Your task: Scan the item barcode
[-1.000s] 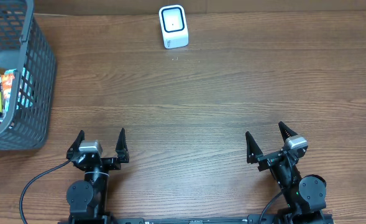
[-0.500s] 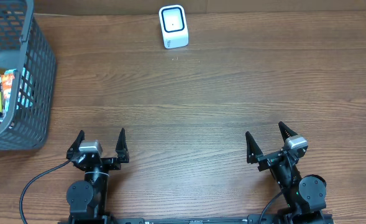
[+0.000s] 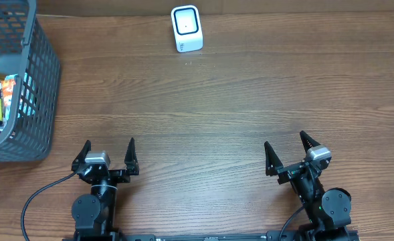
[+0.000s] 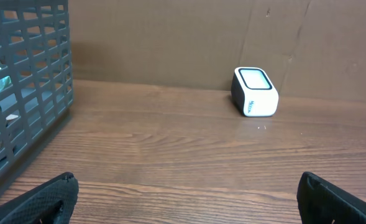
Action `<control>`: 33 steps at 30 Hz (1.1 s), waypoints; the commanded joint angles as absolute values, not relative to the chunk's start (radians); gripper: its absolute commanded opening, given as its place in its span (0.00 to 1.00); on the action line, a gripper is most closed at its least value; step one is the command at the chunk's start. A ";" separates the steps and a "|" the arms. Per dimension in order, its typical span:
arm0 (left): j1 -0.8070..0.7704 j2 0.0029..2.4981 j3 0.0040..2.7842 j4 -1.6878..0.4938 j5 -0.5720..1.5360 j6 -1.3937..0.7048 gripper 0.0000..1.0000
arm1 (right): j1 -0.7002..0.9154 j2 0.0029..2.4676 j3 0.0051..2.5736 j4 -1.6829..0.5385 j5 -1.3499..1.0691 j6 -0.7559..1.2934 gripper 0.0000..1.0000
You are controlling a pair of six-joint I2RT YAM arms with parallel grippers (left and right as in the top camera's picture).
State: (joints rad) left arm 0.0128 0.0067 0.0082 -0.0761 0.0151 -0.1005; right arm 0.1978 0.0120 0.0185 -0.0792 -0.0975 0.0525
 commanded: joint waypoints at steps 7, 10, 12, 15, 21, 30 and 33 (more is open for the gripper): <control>0.007 0.006 0.005 -0.074 -0.025 -0.063 1.00 | 0.195 0.003 0.008 -0.074 -0.099 0.056 1.00; 0.007 0.006 0.005 -0.074 -0.044 -0.063 1.00 | 0.195 0.003 0.008 -0.074 -0.099 0.056 1.00; 0.007 0.006 0.005 -0.074 -0.035 -0.063 1.00 | 0.195 0.003 0.008 -0.074 -0.099 0.056 1.00; 0.007 0.006 0.005 -0.070 -0.033 -0.064 1.00 | 0.195 0.003 0.008 -0.074 -0.099 0.056 1.00; 0.007 0.006 0.005 -0.073 -0.033 -0.064 1.00 | 0.195 0.003 0.008 -0.074 -0.099 0.056 1.00; 0.007 0.006 0.005 -0.074 -0.032 -0.067 1.00 | 0.195 0.003 0.008 -0.074 -0.099 0.056 1.00; 0.007 0.006 0.005 -0.074 -0.031 -0.067 1.00 | 0.195 0.003 0.008 -0.074 -0.099 0.056 1.00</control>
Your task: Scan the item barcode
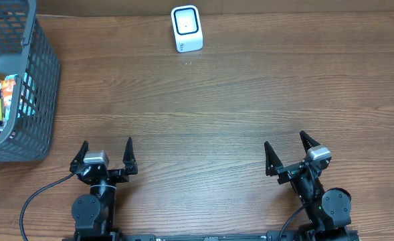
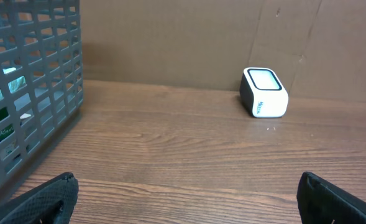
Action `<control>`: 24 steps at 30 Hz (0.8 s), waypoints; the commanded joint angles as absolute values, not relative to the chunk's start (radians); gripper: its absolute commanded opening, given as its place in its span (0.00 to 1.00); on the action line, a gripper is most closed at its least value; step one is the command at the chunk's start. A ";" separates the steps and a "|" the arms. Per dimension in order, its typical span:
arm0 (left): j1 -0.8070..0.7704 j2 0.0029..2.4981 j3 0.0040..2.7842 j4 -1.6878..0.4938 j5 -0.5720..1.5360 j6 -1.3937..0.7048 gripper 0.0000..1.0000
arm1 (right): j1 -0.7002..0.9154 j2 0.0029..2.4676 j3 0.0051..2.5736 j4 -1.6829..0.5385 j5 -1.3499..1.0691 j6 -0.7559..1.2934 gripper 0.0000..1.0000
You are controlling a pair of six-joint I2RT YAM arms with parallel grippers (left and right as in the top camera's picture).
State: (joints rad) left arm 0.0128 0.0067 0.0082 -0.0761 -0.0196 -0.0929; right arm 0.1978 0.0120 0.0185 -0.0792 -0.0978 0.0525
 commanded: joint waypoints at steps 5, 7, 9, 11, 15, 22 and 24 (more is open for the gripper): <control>0.007 0.006 0.005 -0.074 -0.026 -0.067 1.00 | 0.195 0.003 0.008 -0.074 -0.099 0.056 1.00; 0.007 0.006 0.005 -0.074 -0.026 -0.067 1.00 | 0.195 0.003 0.008 -0.074 -0.099 0.056 1.00; 0.007 0.006 0.005 -0.070 -0.026 -0.067 1.00 | 0.195 0.003 0.008 -0.074 -0.099 0.056 1.00; 0.007 0.006 0.005 -0.054 -0.025 -0.068 1.00 | 0.195 0.003 0.008 -0.074 -0.099 0.056 1.00; 0.007 0.006 0.006 0.037 -0.019 -0.110 1.00 | 0.195 0.003 0.008 -0.074 -0.099 0.056 1.00; 0.007 0.006 0.040 0.212 0.170 -0.113 1.00 | 0.195 0.003 0.008 -0.074 -0.099 0.056 1.00; 0.007 0.006 0.065 0.221 0.185 -0.119 1.00 | 0.195 0.003 0.008 -0.074 -0.099 0.056 1.00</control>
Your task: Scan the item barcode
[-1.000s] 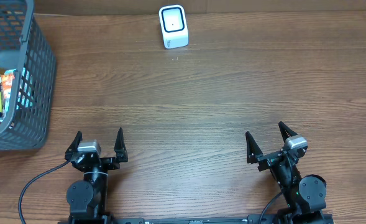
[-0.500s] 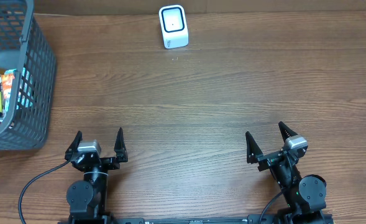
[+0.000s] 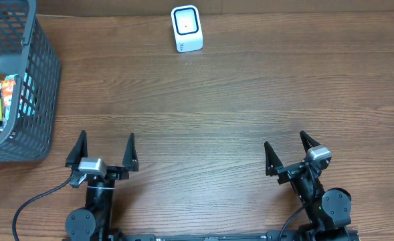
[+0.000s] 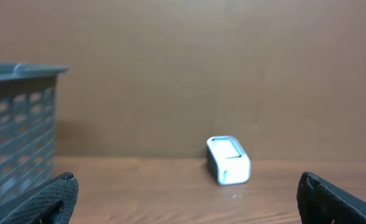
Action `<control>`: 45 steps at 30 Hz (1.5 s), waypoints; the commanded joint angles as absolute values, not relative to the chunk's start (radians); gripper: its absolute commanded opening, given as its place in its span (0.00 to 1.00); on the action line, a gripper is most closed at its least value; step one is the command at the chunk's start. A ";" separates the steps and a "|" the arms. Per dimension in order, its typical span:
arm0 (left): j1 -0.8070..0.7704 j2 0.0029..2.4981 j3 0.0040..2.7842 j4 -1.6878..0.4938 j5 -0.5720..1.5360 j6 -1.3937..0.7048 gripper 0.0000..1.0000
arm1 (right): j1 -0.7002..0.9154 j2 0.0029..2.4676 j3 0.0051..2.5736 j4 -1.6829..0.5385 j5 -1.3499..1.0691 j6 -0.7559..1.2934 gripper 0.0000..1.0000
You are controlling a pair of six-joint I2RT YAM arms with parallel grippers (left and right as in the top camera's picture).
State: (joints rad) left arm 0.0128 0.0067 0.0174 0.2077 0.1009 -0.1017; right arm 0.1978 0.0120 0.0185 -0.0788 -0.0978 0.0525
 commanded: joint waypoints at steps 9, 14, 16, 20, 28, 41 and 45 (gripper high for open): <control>0.007 0.006 0.243 0.222 0.209 -0.150 1.00 | 0.195 0.003 0.008 -0.074 -0.099 0.056 1.00; 0.007 0.006 0.361 0.220 0.228 -0.149 1.00 | 0.195 0.003 0.008 -0.074 -0.099 0.056 1.00; 0.007 0.010 0.432 0.193 0.211 -0.145 1.00 | 0.195 0.003 0.008 -0.074 -0.099 0.056 1.00; 0.007 0.061 0.597 0.050 0.199 -0.134 1.00 | 0.195 0.003 0.008 -0.074 -0.099 0.056 1.00; 0.007 0.373 1.124 -0.355 0.287 -0.026 1.00 | 0.195 0.003 0.008 -0.074 -0.099 0.056 1.00; 0.007 1.104 2.147 -1.288 0.297 0.134 1.00 | 0.195 0.003 0.008 -0.074 -0.099 0.056 1.00; 0.007 1.166 2.149 -1.305 0.271 0.136 1.00 | 0.195 0.003 0.008 -0.074 -0.099 0.056 1.00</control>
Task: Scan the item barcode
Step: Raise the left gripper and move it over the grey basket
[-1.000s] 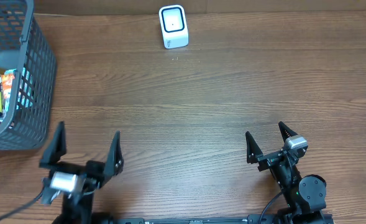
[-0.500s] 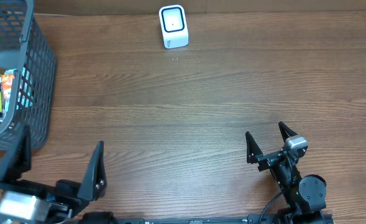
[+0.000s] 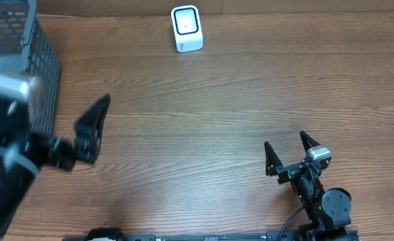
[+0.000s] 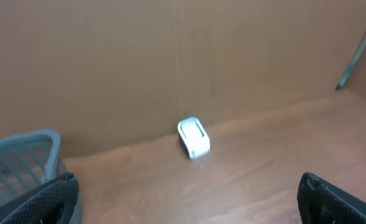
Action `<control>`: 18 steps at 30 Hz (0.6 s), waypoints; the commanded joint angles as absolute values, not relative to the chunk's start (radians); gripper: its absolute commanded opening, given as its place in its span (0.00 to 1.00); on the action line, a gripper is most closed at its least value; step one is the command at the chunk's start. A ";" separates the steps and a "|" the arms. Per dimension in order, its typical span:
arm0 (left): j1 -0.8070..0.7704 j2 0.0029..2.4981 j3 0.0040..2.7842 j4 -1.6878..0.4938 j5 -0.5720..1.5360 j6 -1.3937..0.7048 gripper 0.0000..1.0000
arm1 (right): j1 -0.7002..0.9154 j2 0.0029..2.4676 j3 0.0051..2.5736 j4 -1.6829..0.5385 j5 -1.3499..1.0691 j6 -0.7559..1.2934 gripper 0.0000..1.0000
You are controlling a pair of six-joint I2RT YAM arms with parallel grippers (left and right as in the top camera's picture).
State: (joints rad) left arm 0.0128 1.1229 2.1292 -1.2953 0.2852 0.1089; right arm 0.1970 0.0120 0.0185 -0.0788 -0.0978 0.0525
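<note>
The white barcode scanner stands at the table's far edge, and the left wrist view shows it small below, scanner. A grey mesh basket sits at the far left. My raised left arm hides its contents, so no item shows. My left gripper is open and empty, high above the table; one dark finger shows blurred beside the basket. My right gripper rests open and empty near the front right.
The wooden table runs back to a brown cardboard wall. The basket's corner shows at the lower left of the wrist view. A thin pole leans at the far right.
My left arm was low at the front edge and is now high up and further left, looming over the basket in the overhead view. The wrist view looks down from higher. The right arm has not moved.
Both grippers rested open at the table's front edge. The left wrist then turned slightly towards the basket. After that it had lifted a little and faced the back wall. Now it is high beside the basket. Both grippers have stayed open and empty.
</note>
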 commanded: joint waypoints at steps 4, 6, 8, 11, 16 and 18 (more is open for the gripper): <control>0.007 1.220 2.149 -1.302 0.149 0.134 1.00 | 0.195 0.003 0.008 -0.074 -0.099 0.056 1.00; 0.007 1.249 2.149 -1.299 0.051 0.107 1.00 | 0.195 0.003 0.008 -0.074 -0.099 0.056 1.00; 0.007 1.289 2.149 -1.297 -0.093 0.030 1.00 | 0.195 0.003 0.008 -0.074 -0.099 0.056 1.00; 0.007 1.343 2.149 -1.297 -0.228 -0.042 1.00 | 0.195 0.003 0.008 -0.074 -0.099 0.056 1.00; 0.012 1.428 2.149 -1.269 -0.347 -0.088 1.00 | 0.195 0.003 0.008 -0.074 -0.099 0.056 1.00; 0.023 1.456 2.149 -1.255 -0.355 -0.091 1.00 | 0.195 0.003 0.008 -0.074 -0.099 0.056 1.00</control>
State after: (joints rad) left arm 0.0132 1.4227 2.1311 -1.2705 -0.2436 -0.0372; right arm 0.1970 0.0120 0.0185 -0.0788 -0.0978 0.0528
